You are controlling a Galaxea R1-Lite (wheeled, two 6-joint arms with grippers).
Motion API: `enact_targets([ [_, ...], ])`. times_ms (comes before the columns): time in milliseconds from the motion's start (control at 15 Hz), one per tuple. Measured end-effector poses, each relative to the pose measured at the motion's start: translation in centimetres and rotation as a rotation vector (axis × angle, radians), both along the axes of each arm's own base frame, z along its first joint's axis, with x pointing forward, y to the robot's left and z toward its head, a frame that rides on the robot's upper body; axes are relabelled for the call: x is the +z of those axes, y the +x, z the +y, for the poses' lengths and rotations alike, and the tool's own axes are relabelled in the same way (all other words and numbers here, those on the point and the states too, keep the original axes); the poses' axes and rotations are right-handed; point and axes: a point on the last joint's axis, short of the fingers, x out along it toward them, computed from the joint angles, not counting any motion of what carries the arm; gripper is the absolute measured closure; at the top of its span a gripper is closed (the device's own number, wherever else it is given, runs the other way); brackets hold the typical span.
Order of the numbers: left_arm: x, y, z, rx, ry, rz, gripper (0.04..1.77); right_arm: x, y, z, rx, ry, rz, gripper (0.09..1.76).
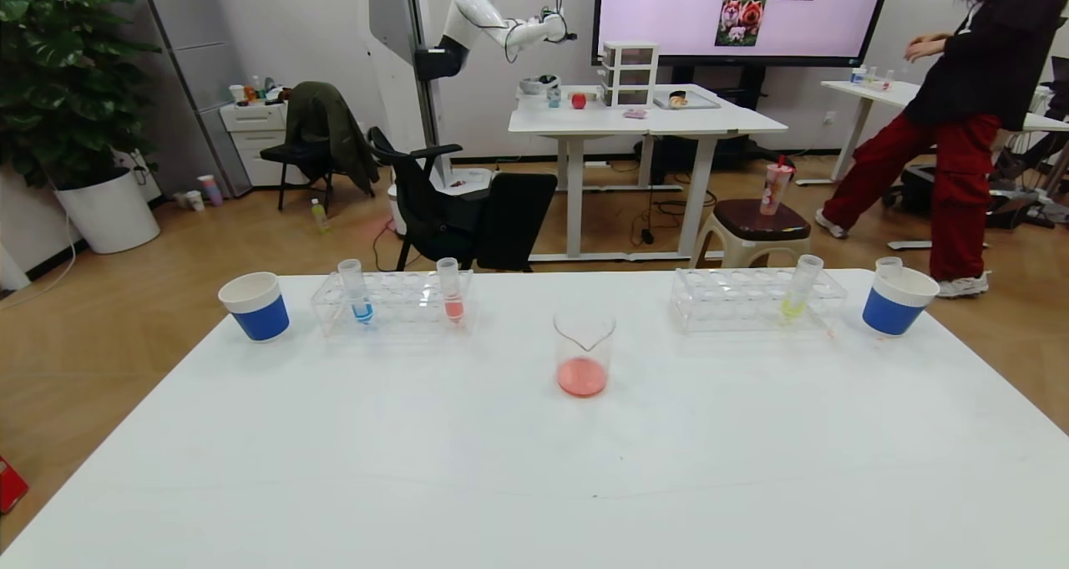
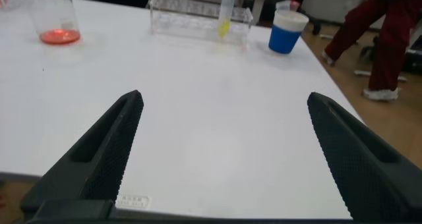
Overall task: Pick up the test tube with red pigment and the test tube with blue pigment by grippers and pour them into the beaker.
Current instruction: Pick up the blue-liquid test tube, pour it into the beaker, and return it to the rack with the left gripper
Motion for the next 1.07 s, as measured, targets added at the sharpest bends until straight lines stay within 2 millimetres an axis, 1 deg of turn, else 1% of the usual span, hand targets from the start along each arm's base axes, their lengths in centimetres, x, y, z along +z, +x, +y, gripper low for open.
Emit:
enact_targets([
  [133, 0.0, 0.0, 0.0, 0.000, 0.000, 0.000, 0.06, -0.4, 0.0, 0.0, 0.003, 0.036, 0.033, 0.11],
  [267, 0.0, 0.0, 0.0, 0.000, 0.000, 0.000, 0.06, -0.2, 0.1, 0.0, -0.005, 0.042, 0.005, 0.11],
  [867, 0.0, 0.0, 0.0, 0.001, -0.001, -0.001, 0.06, -0.4, 0.1, 0.0, -0.008, 0.043, 0.005, 0.11],
  [933, 0.2, -0.1, 0.0, 0.000, -0.001, -0.001, 0.06, -0.4, 0.1, 0.0, -0.008, 0.043, 0.005, 0.11],
  [1067, 2.2, -0.5, 0.0, -0.007, 0.001, -0.056, 0.06, -0.4, 0.1, 0.0, -0.007, 0.043, 0.005, 0.11],
])
